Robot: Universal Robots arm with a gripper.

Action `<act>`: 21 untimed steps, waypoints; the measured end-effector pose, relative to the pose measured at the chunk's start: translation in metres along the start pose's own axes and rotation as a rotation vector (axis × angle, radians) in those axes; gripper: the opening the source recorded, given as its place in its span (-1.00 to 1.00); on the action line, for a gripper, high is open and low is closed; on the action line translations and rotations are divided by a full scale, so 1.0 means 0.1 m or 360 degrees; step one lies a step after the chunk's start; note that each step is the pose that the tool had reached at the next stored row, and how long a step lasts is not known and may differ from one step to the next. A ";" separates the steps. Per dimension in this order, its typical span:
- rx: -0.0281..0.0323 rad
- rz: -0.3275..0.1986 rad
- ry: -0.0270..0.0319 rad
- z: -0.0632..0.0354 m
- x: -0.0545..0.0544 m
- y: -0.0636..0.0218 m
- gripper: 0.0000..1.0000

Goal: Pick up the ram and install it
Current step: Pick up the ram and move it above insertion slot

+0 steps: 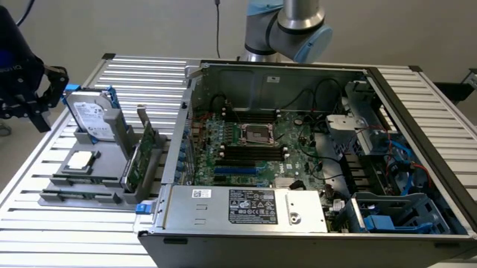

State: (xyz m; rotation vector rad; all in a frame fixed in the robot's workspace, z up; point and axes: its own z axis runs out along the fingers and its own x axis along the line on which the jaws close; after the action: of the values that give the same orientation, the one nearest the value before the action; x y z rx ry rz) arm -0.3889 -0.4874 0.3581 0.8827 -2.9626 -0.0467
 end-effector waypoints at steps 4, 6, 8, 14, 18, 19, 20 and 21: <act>0.00045 -0.0115 0.00049 0.018 0.00 -0.001 -0.79; 0.00068 -0.0174 0.00075 0.027 0.00 -0.001 -0.79; 0.00091 -0.0231 0.00099 0.037 0.00 -0.002 -0.79; 0.00159 -0.0404 0.00176 0.064 0.00 -0.003 -0.79; 0.00205 -0.0521 0.00223 0.085 0.00 -0.004 -0.79; 0.00218 -0.0549 0.00233 0.091 0.00 -0.004 -0.79; 0.00231 -0.0578 0.00243 0.097 0.00 -0.004 -0.79; 0.00244 -0.0606 0.00254 0.103 0.00 -0.005 -0.79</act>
State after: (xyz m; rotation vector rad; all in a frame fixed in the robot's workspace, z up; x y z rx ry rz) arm -0.3889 -0.4874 0.3477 1.4267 -2.7378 -0.0308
